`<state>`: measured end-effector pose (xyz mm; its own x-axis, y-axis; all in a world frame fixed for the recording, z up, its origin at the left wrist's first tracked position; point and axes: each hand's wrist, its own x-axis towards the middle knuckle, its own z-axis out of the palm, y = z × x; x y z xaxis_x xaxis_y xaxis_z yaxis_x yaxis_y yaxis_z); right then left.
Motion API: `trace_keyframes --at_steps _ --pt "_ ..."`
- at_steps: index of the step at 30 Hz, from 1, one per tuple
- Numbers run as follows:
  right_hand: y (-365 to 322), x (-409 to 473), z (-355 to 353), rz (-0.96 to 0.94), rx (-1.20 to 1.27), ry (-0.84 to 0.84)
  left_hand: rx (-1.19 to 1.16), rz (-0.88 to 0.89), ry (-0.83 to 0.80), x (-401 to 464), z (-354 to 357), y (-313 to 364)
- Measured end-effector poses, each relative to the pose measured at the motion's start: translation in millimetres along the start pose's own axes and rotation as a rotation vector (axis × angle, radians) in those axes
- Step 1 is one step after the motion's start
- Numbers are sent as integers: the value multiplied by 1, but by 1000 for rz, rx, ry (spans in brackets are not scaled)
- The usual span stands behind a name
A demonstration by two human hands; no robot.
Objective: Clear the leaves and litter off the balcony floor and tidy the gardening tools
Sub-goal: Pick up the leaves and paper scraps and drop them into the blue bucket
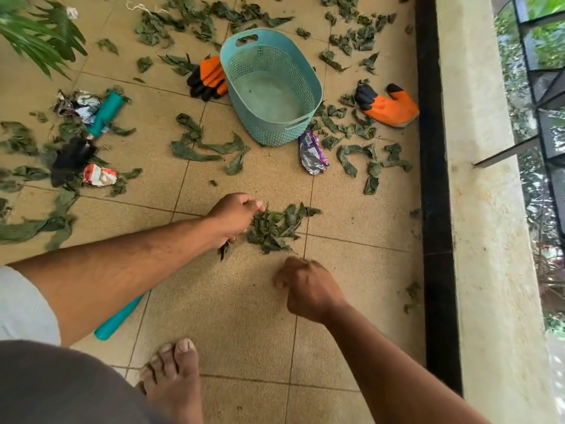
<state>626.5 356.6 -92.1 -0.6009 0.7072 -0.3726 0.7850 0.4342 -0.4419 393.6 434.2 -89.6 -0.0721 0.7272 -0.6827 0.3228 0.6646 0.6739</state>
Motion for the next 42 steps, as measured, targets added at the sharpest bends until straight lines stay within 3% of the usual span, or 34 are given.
trace_keyframes --at_steps 4,6,7,10,12,14,23,27,33,35,38,42 --pt "-9 35 -15 60 103 334 -239 -123 -40 1 -5 2" --pt "-12 48 -33 146 177 561 -286 -170 -38 0 -9 3" --pt "-13 54 -40 224 196 598 -300 -188 -33 -1 -11 2" --pt "-19 71 -46 513 206 328 -340 -225 -26 -1 -14 -2" --pt "-28 79 -36 565 199 168 -336 -236 -24 -1 -15 -7" --pt "-39 83 -23 540 164 110 -341 -239 -8 -1 -16 -12" --pt "-50 70 1 180 -95 291 -376 -247 31 -17 -23 -20" --pt "-41 83 -17 203 -111 293 -385 -267 32 -20 -17 -21" --pt "-71 109 -47 719 835 507 -457 -309 69 -17 -17 -12" --pt "-88 118 -42 778 1034 547 -538 -314 42 -17 -17 -8" --pt "-109 121 -32 702 913 617 -699 -311 28 -15 -22 -2" --pt "-130 118 -11 419 561 660 -767 -363 -32 -17 -33 0"
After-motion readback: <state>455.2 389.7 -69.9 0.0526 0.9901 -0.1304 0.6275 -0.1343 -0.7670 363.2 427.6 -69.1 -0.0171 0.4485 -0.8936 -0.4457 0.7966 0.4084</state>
